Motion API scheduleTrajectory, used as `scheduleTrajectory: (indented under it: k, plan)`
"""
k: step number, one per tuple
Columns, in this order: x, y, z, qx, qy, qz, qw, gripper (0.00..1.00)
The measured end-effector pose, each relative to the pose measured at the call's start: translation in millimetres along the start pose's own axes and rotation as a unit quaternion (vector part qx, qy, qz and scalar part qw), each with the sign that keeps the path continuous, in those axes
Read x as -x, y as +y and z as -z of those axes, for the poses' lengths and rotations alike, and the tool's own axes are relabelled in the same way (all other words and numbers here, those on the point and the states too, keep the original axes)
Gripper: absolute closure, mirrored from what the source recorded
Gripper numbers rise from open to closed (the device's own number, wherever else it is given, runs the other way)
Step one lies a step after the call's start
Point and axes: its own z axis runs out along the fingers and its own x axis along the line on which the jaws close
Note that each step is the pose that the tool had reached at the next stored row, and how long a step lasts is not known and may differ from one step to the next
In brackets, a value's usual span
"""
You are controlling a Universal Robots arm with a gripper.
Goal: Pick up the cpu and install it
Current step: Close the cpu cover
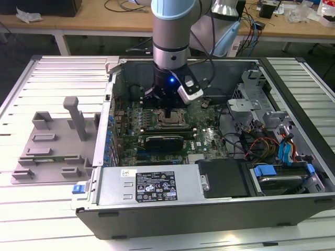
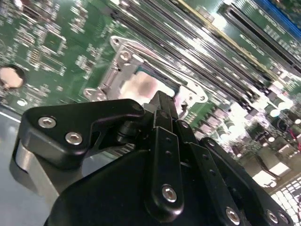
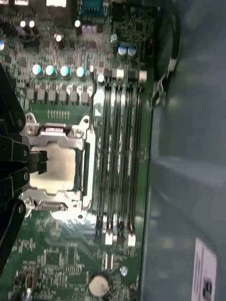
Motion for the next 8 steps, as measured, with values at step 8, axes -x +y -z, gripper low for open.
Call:
scheduleTrajectory:
  k: [8]
  plan:
    - [-15.8, 1.0, -5.4, 0.0, 0.0, 0.0, 1.0, 0.89]
